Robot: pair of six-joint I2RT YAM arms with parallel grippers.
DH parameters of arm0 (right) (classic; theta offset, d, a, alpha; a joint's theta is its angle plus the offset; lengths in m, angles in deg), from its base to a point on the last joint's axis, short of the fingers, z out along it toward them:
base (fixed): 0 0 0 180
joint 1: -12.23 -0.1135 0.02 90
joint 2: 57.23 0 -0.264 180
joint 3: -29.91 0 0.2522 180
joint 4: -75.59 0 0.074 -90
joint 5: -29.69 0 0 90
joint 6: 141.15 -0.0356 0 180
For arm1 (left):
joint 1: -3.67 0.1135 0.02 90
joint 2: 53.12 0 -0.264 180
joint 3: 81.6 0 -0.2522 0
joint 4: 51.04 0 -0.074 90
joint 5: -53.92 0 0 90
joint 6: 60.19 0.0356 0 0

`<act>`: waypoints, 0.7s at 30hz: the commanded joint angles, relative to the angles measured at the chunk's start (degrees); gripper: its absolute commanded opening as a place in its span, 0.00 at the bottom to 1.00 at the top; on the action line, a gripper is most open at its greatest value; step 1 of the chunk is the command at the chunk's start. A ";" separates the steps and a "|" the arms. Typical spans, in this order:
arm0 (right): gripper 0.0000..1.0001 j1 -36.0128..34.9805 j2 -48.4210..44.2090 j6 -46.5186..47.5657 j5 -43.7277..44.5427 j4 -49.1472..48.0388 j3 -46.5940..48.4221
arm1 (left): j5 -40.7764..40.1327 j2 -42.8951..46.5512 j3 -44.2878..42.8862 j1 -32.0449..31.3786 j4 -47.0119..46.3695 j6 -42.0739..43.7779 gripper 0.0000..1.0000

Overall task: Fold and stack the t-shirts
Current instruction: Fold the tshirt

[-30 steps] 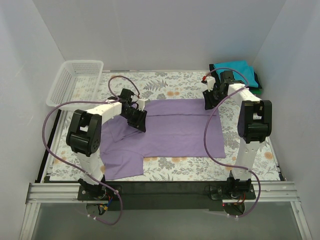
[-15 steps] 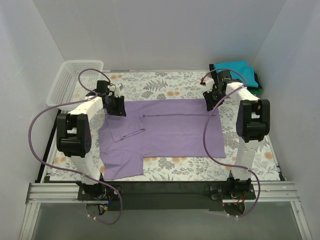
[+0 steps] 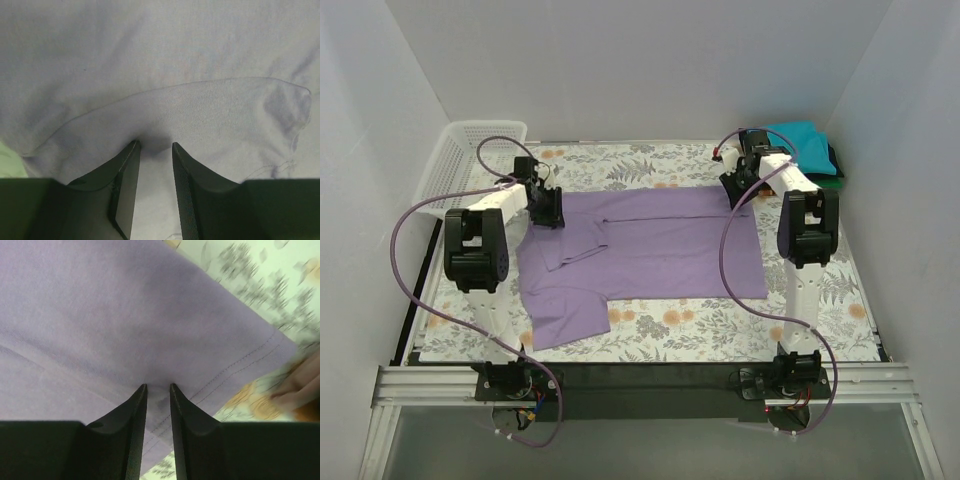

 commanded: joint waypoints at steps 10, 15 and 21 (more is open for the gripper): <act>0.74 -0.70 -7.47 4.62 -8.79 1.46 5.09 | 14.71 0.97 -17.30 3.39 10.45 5.85 0.55; 0.85 -2.10 -23.89 8.05 -13.90 5.68 -8.67 | 21.38 14.14 -11.60 3.82 19.14 15.68 0.63; 0.72 -6.05 -40.33 12.71 -9.27 8.50 -29.17 | 24.65 27.25 4.31 6.37 29.40 35.16 0.62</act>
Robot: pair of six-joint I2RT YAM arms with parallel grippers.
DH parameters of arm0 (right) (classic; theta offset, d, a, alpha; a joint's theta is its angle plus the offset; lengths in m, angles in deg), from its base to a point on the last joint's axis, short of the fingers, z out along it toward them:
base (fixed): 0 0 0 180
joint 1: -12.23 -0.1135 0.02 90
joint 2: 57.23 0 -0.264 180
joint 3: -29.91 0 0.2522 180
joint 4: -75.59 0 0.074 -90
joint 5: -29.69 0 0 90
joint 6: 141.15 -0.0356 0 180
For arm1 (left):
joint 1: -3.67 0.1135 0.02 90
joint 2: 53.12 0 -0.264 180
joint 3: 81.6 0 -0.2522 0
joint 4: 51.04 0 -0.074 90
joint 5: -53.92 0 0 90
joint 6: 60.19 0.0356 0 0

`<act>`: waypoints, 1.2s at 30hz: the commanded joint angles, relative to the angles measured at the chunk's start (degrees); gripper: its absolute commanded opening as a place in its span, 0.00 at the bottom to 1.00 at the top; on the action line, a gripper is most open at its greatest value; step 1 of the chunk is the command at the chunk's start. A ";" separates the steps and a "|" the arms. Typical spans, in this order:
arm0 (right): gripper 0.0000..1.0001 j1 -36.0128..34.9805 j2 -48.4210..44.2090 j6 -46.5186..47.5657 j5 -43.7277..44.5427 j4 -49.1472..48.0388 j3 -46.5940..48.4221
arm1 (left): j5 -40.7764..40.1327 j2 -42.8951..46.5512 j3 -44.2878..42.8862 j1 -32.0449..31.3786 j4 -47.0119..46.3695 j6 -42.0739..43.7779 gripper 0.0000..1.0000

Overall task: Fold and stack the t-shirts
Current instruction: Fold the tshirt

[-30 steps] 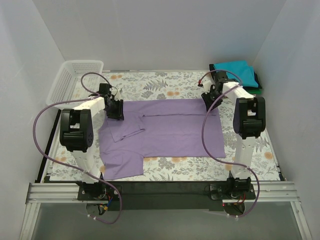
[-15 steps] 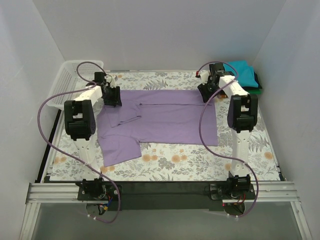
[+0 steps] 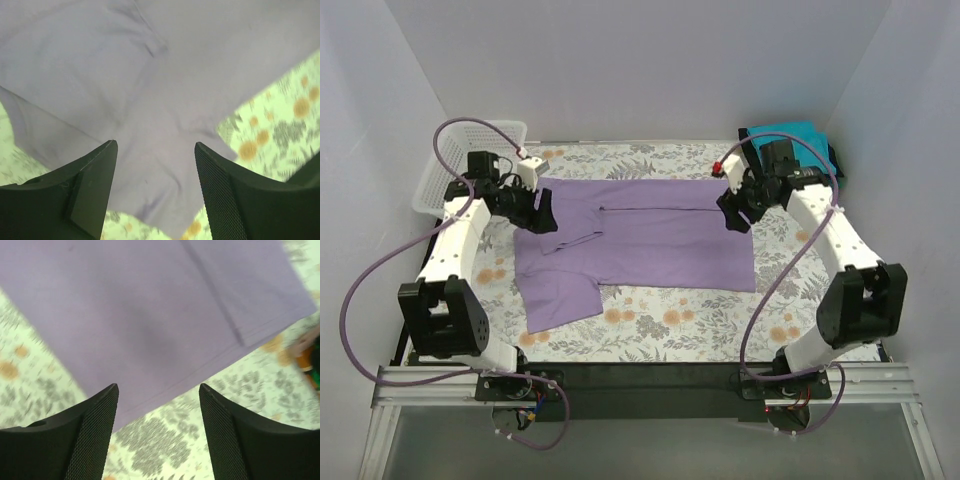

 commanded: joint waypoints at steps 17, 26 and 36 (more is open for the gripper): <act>0.53 -11.42 -15.76 4.68 19.30 -8.18 -40.84 | 2.64 9.91 14.20 2.20 10.01 17.03 0.59; 0.47 -11.42 -13.65 6.00 21.92 -12.39 -42.95 | 1.40 10.43 15.61 2.29 8.61 16.50 0.59; 0.21 -11.33 -10.04 7.49 23.08 -14.95 -45.68 | -1.49 12.19 19.82 2.47 8.69 23.34 0.52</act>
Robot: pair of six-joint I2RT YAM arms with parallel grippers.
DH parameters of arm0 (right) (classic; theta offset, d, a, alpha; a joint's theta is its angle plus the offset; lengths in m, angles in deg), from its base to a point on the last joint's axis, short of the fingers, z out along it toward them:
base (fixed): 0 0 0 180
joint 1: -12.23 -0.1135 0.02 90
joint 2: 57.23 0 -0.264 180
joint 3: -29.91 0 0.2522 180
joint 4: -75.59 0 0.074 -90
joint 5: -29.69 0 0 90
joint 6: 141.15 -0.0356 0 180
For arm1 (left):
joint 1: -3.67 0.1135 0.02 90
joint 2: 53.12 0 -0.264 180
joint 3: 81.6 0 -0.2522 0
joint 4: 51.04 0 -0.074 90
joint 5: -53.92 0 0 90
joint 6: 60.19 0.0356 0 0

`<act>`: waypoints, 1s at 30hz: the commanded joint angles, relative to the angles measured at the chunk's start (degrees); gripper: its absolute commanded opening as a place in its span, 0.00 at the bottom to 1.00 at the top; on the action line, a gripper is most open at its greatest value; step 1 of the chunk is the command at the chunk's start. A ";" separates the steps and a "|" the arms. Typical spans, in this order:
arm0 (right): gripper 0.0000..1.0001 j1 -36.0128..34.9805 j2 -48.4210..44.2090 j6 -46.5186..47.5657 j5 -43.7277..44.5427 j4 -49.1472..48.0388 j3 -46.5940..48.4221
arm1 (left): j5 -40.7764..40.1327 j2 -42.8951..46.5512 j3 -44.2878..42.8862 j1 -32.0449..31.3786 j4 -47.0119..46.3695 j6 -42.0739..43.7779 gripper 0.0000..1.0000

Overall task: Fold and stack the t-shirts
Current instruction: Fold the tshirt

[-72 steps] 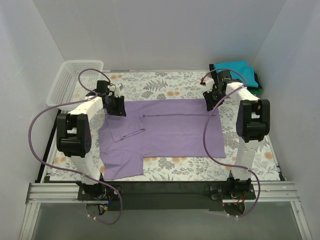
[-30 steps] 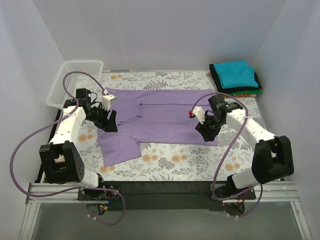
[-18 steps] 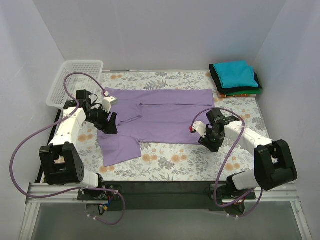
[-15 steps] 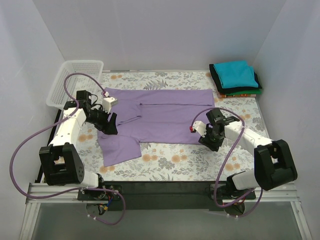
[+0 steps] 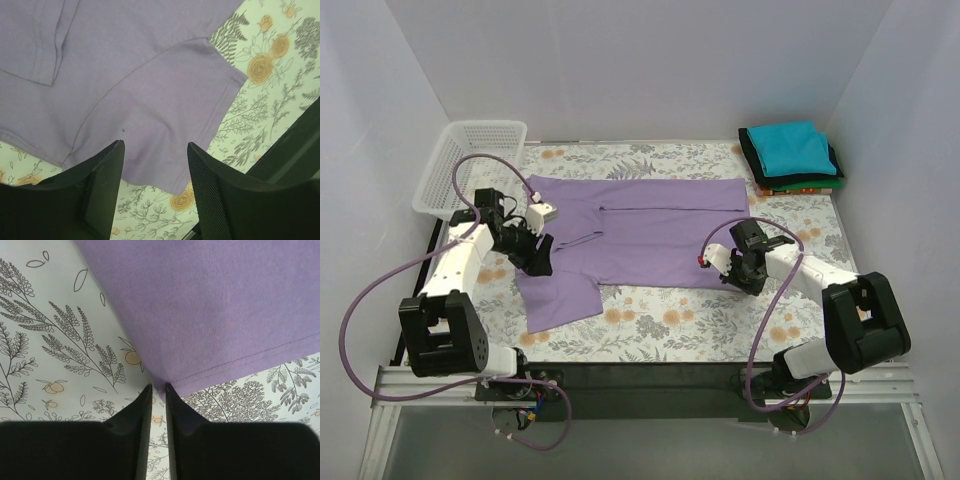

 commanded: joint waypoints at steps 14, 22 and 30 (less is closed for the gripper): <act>0.01 0.16 0.92 2.56 -2.79 0.91 0.98 | -8.15 10.55 16.58 0.39 -8.31 26.17 0.52; 0.01 0.08 1.01 2.38 -2.27 1.88 2.30 | -11.58 6.07 20.80 0.39 -11.47 30.83 0.50; 0.01 0.25 0.49 2.65 -1.83 2.49 2.65 | -11.06 5.44 20.02 0.39 -8.85 30.13 0.12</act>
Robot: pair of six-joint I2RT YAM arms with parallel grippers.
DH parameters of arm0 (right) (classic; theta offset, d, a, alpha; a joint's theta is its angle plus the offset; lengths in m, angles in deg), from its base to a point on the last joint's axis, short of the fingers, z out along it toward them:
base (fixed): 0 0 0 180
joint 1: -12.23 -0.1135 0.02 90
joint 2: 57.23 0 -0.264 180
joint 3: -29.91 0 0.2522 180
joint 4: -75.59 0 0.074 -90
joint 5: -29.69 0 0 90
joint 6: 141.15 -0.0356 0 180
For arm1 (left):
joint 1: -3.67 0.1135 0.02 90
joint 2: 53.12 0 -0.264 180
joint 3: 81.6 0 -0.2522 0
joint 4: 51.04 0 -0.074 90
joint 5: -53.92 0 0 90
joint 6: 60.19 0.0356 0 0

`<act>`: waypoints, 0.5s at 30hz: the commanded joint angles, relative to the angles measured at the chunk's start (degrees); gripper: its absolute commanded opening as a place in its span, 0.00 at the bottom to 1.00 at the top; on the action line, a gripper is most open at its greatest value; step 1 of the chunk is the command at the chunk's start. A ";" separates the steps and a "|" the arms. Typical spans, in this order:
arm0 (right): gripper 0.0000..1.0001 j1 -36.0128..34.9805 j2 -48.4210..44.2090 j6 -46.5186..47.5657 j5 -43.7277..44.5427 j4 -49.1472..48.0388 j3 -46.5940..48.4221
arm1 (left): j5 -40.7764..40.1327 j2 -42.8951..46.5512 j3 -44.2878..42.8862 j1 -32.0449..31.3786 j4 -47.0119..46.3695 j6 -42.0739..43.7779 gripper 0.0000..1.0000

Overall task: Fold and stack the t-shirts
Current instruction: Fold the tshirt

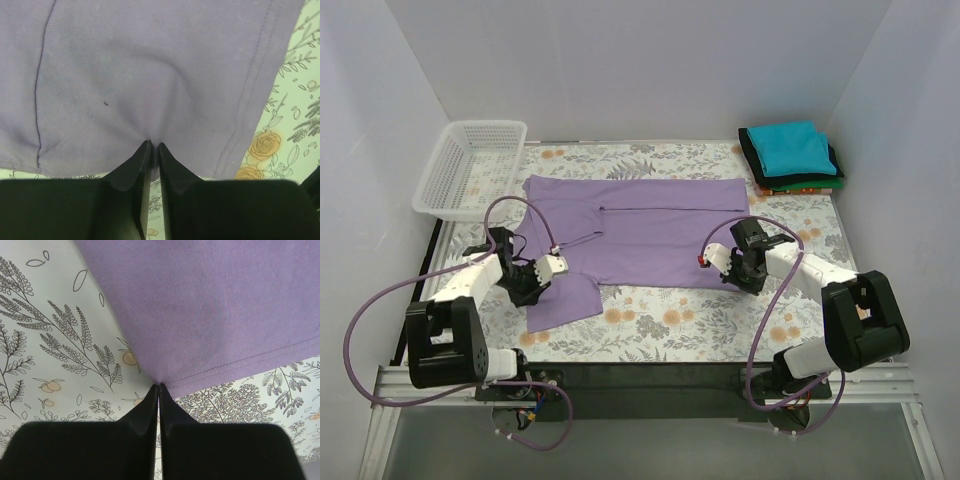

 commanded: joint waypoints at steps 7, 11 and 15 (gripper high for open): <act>0.01 0.80 -5.10 2.00 -1.72 4.45 1.25 | 2.76 11.35 -4.04 0.24 13.04 -0.67 0.00; 0.01 1.50 -9.06 3.05 -1.63 6.56 0.46 | 3.56 15.75 -4.92 0.15 16.39 -1.81 0.00; 0.01 2.03 -13.81 4.46 -1.54 9.72 0.37 | 4.52 17.95 -7.73 0.15 18.33 -3.75 0.00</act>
